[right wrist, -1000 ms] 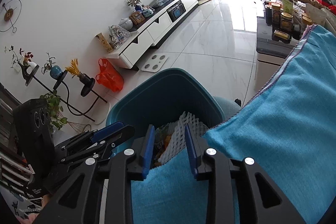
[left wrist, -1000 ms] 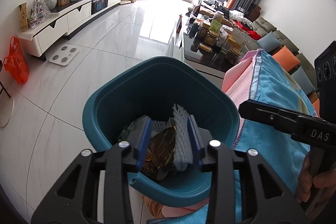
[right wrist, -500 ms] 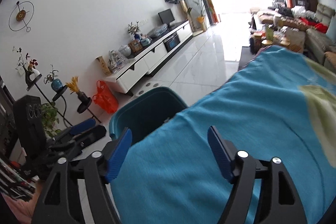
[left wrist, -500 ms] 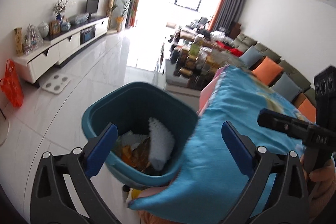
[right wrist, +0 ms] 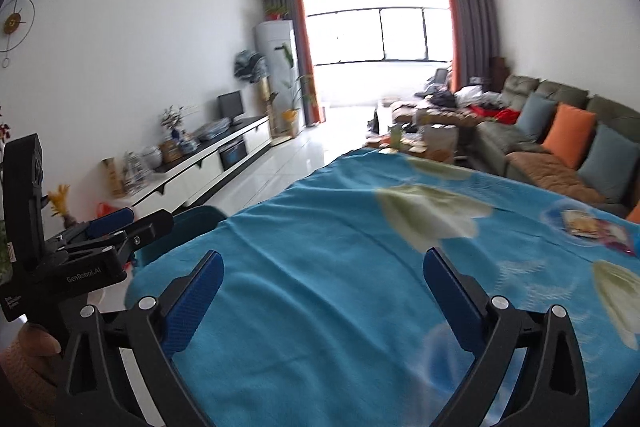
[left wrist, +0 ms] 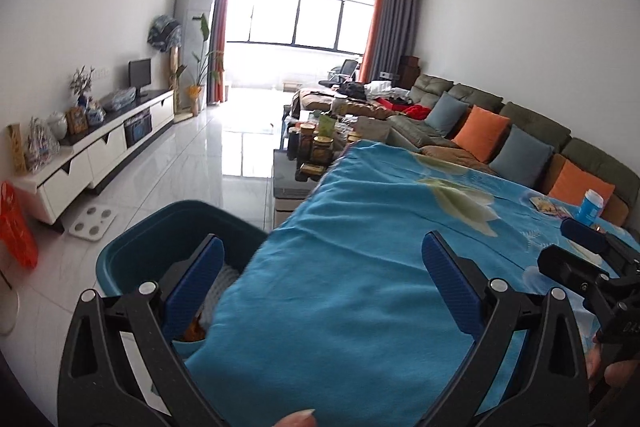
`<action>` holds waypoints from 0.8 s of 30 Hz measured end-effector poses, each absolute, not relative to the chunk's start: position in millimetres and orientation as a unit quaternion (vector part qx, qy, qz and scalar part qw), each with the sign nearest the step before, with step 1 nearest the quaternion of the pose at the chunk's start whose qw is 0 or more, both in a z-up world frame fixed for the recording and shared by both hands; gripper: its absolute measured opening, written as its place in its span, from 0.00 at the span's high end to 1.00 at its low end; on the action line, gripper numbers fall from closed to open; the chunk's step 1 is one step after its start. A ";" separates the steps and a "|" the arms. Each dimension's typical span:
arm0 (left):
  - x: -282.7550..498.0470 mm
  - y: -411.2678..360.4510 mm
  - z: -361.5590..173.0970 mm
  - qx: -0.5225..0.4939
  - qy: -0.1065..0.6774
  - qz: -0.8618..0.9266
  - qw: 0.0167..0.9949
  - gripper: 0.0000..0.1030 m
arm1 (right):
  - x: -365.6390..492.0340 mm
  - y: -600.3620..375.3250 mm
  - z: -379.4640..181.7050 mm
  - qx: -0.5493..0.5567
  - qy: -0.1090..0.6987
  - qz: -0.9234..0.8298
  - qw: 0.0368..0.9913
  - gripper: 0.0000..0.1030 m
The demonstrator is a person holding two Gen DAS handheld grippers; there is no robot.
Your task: Collect trash
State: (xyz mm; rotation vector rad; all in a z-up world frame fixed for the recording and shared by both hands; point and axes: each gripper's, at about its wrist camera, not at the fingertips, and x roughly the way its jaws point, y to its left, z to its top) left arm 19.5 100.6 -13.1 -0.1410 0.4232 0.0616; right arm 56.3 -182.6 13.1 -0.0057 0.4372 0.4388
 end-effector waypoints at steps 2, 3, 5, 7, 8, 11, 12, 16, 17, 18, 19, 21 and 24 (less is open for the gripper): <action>20.5 86.4 -8.1 -0.059 0.201 0.021 0.978 0.05 | 51.2 -193.8 12.6 0.000 0.209 0.197 0.958 0.06; 20.8 78.3 -6.2 -0.053 0.197 0.018 0.979 0.05 | 49.0 -199.8 13.1 0.001 0.205 0.185 0.961 0.06; 20.2 64.3 -2.8 -0.043 0.189 0.011 0.981 0.05 | 41.7 -216.3 12.4 0.007 0.194 0.168 0.967 0.06; 19.9 52.4 -0.3 -0.034 0.183 0.005 0.983 0.05 | 35.7 -227.2 13.4 0.014 0.178 0.150 0.972 0.06; 20.6 46.6 -0.2 -0.031 0.182 0.000 0.983 0.05 | 31.8 -231.4 13.5 0.016 0.172 0.141 0.975 0.06; 17.4 31.9 0.9 -0.023 0.175 -0.006 0.984 0.05 | 24.3 -242.6 12.1 0.019 0.166 0.120 0.979 0.06; 17.9 28.7 1.3 -0.021 0.173 -0.008 0.985 0.05 | 21.1 -244.8 12.0 0.018 0.166 0.115 0.979 0.06; 14.6 16.8 2.8 -0.017 0.161 -0.018 0.987 0.05 | 8.2 -254.0 10.0 0.015 0.160 0.093 0.983 0.06; 13.0 14.5 3.2 -0.016 0.157 -0.022 0.987 0.05 | 5.4 -255.4 10.2 0.015 0.159 0.090 0.983 0.06; 11.1 13.4 4.0 -0.015 0.154 -0.022 0.988 0.05 | 3.9 -256.4 10.1 0.016 0.159 0.085 0.984 0.06; 9.8 11.5 4.3 -0.013 0.149 -0.024 0.989 0.05 | 1.8 -258.6 9.9 0.018 0.157 0.082 0.984 0.06; 6.3 9.5 5.4 -0.009 0.142 -0.025 0.990 0.05 | -2.2 -261.7 10.1 0.019 0.154 0.074 0.985 0.06; 1.9 4.2 6.5 -0.003 0.133 -0.026 0.991 0.05 | -8.2 -262.1 11.1 0.019 0.146 0.068 0.987 0.06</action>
